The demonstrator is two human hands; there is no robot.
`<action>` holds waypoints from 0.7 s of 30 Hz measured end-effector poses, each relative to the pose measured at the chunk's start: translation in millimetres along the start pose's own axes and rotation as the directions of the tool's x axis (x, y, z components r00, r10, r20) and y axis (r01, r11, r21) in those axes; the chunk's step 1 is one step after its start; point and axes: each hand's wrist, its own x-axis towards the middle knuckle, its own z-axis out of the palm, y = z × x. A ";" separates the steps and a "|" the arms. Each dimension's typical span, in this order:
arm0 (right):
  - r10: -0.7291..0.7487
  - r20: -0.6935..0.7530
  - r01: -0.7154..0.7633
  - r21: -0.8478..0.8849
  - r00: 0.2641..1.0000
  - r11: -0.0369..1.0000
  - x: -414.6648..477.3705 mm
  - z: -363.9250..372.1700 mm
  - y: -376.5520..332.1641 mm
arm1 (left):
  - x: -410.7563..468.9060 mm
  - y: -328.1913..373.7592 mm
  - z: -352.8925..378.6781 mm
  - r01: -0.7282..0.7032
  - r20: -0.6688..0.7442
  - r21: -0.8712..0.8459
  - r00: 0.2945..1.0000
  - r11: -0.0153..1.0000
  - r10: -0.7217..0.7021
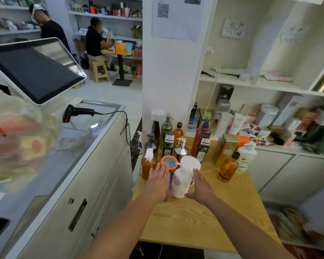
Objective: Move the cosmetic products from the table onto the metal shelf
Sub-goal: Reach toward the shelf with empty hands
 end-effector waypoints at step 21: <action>-0.033 0.232 -0.028 0.254 0.972 0.967 60.0 -11.8 27.9 | 68.5 41.2 -14.4 0.036 0.222 -0.373 0.974 0.927 0.051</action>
